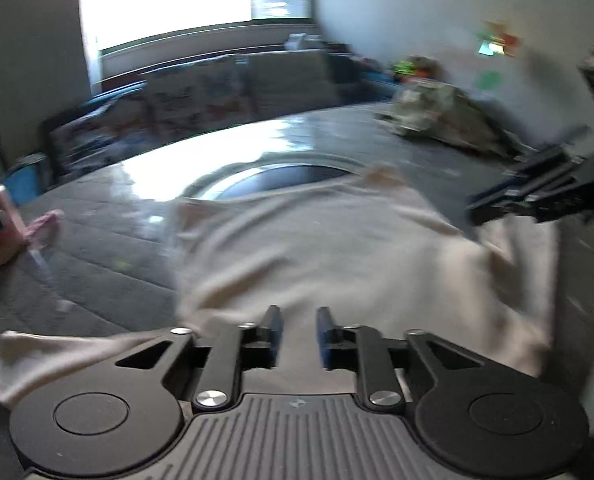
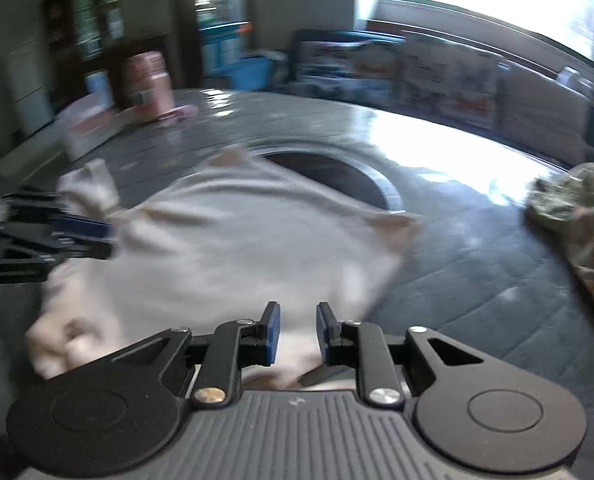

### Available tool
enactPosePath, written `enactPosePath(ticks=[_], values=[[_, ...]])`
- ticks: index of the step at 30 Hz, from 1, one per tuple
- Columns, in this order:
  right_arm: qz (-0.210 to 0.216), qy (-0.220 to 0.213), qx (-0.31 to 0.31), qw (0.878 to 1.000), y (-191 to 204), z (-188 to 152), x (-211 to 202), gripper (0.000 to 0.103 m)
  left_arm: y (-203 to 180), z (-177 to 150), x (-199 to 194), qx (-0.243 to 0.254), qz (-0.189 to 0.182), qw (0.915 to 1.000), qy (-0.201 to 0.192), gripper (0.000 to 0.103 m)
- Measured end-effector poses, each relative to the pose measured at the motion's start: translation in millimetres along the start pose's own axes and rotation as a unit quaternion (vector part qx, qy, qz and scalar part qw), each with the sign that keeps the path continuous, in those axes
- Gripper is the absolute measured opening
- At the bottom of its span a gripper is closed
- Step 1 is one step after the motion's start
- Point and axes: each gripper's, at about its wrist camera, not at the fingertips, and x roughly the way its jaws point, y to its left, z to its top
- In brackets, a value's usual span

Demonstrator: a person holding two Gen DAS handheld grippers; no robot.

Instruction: Fold clothes

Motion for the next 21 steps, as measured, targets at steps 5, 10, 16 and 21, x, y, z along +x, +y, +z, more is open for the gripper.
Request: enactPosePath(ticks=[5,10,16,21], values=[[-0.040,0.003,0.047,0.998,-38.4,22.2,32.1,0.028,30.2,29.8,33.3,-0.040,0.055,0.9976,0.012,0.042],[-0.057,0.012,0.079,0.995,-64.5,31.9,67.3,0.028,48.8,53.9,69.7,-0.063,0.069,0.9954,0.019,0.043],[-0.050,0.017,0.100,0.994,-80.1,39.0,88.9,0.027,61.4,67.0,116.6,-0.073,0.079,0.9931,0.045,0.043],[-0.040,0.025,0.108,0.993,-87.4,42.3,103.1,0.009,71.6,69.1,140.2,-0.085,0.084,0.9914,0.053,0.042]])
